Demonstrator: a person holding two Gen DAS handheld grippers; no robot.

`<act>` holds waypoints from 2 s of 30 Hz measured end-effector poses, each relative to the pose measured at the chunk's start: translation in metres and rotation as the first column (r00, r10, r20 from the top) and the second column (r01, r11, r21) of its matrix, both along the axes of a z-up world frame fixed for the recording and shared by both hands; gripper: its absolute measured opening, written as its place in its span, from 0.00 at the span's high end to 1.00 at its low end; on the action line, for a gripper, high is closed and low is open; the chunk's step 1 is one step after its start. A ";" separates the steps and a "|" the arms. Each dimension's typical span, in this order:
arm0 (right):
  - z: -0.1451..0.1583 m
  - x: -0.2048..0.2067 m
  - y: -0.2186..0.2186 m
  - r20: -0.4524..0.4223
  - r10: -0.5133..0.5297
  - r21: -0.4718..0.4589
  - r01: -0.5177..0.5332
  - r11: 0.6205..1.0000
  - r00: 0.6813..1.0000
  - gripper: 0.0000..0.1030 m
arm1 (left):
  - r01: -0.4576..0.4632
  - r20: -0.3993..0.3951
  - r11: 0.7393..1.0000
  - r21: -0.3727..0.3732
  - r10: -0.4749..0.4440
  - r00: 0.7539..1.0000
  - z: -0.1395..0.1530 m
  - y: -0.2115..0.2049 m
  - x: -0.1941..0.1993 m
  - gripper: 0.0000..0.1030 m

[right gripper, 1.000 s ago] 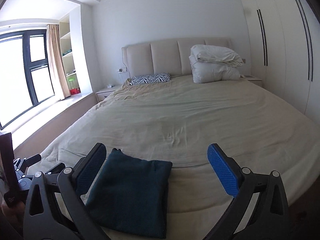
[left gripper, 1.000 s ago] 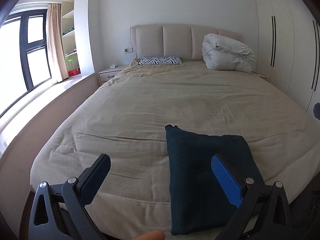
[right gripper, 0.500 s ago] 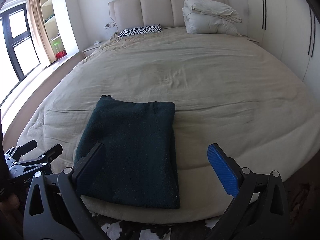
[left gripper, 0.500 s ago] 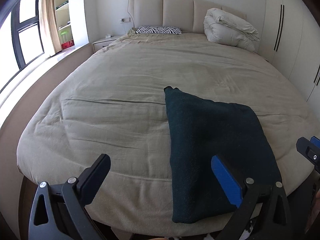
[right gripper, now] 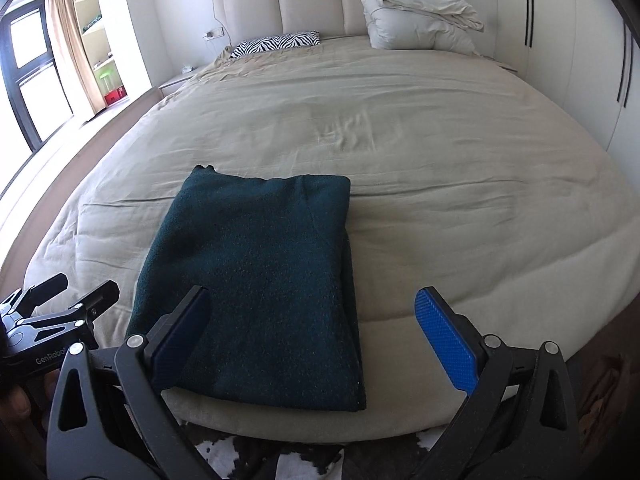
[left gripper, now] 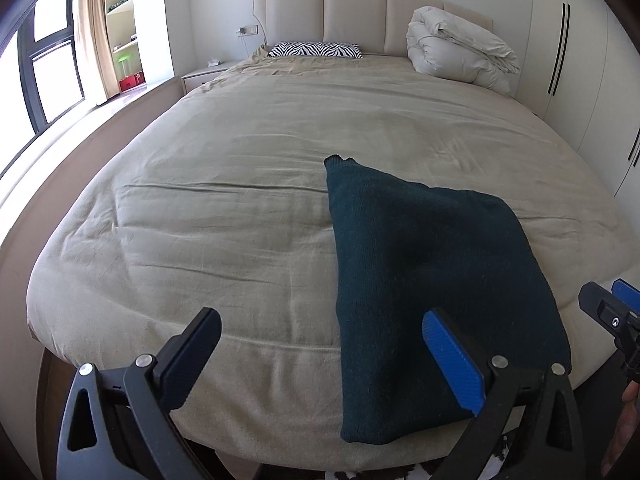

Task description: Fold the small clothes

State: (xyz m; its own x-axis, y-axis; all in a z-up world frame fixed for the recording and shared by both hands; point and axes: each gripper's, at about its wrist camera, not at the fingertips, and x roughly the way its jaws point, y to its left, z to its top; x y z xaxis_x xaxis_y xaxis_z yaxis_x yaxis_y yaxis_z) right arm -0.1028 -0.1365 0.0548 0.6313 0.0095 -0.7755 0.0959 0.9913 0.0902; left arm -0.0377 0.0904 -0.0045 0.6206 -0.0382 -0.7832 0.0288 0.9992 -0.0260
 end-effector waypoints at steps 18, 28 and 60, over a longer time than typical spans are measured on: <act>-0.013 0.005 0.011 -0.037 0.009 -0.005 -0.009 1.000 0.999 0.00 | -0.003 -0.013 1.000 -0.008 0.002 1.000 -0.004 0.002 0.000 0.00; -0.015 0.004 0.011 -0.041 0.008 -0.004 -0.008 1.000 0.999 0.00 | 0.001 -0.019 1.000 -0.009 -0.001 1.000 -0.007 0.005 0.002 0.00; -0.015 0.001 0.014 -0.047 -0.009 -0.008 0.009 1.000 0.999 0.00 | 0.004 -0.020 1.000 -0.007 -0.004 1.000 -0.007 0.007 0.005 0.00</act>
State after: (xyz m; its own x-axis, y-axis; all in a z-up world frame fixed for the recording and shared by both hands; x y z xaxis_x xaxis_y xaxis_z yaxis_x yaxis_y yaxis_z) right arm -0.1020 -0.1222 0.0394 0.5942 -0.0023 -0.8043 0.1087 0.9910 0.0775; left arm -0.0327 0.0975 -0.0119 0.6050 -0.0466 -0.7949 0.0326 0.9989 -0.0337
